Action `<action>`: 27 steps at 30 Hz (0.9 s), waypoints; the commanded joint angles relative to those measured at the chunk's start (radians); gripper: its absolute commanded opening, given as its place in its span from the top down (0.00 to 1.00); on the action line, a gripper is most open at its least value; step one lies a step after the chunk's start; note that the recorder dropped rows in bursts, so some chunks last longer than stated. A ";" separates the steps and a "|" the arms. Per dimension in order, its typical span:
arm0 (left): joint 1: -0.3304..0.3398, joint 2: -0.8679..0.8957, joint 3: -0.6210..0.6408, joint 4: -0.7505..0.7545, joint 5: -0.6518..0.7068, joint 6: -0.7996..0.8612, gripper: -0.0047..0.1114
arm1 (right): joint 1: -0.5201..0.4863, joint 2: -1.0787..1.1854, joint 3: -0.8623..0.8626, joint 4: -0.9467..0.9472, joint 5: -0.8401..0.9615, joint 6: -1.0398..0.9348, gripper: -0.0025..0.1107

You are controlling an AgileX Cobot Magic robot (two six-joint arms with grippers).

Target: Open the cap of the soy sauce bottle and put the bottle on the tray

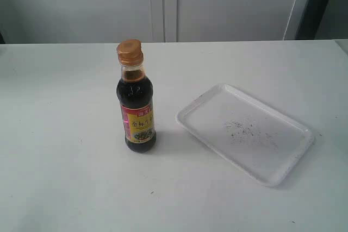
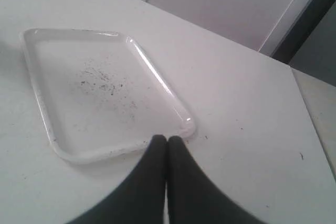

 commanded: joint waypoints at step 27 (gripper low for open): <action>0.001 -0.005 -0.070 -0.034 -0.269 -0.135 0.96 | -0.008 -0.006 0.005 0.284 -0.314 0.084 0.98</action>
